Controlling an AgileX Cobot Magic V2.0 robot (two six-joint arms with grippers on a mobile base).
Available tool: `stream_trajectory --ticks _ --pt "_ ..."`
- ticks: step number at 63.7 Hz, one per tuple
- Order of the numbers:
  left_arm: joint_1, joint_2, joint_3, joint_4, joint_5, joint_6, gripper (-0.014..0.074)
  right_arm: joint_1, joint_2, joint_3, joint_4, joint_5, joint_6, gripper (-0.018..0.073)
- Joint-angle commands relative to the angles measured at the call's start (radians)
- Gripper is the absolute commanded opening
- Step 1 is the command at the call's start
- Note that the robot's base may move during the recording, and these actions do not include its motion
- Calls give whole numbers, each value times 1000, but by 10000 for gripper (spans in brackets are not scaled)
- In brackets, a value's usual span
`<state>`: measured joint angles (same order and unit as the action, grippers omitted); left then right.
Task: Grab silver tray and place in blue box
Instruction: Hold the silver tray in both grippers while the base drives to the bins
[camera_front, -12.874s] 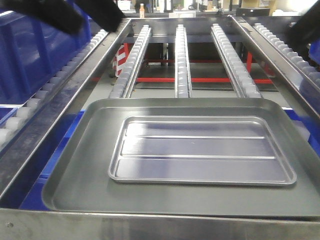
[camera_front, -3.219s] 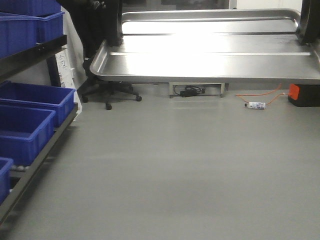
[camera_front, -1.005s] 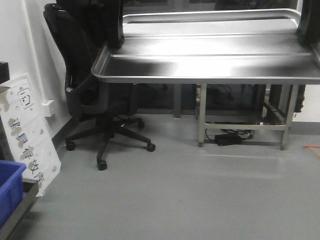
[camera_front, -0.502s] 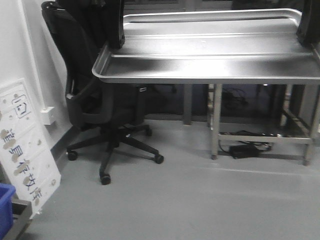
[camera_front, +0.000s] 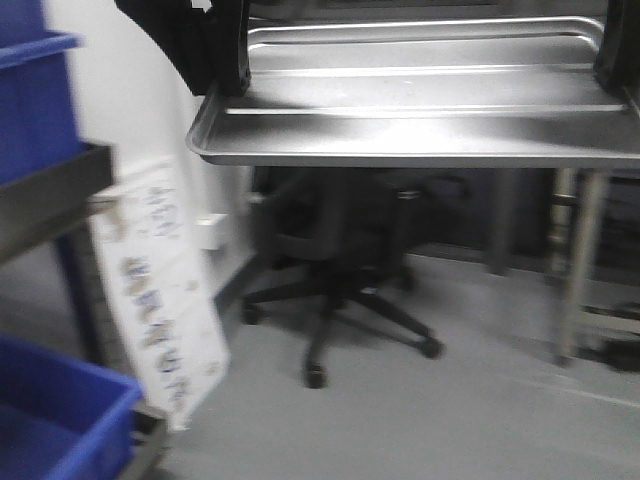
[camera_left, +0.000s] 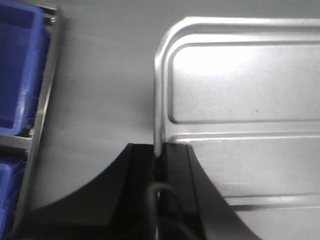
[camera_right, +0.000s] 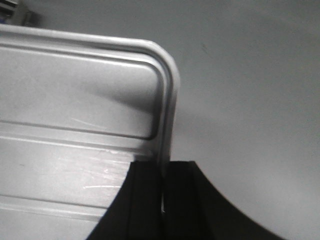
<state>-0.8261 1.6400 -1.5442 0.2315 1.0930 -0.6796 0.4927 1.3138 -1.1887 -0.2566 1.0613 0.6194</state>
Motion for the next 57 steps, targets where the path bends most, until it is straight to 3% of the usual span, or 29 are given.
stream_trajectory --ticks 1,57 --pt "-1 -49 -28 33 -9 10 -105 -1 -28 -36 -47 -29 -26 56" --pt "-1 -49 -28 33 -9 10 -105 -1 -28 -36 -47 -29 -26 56"
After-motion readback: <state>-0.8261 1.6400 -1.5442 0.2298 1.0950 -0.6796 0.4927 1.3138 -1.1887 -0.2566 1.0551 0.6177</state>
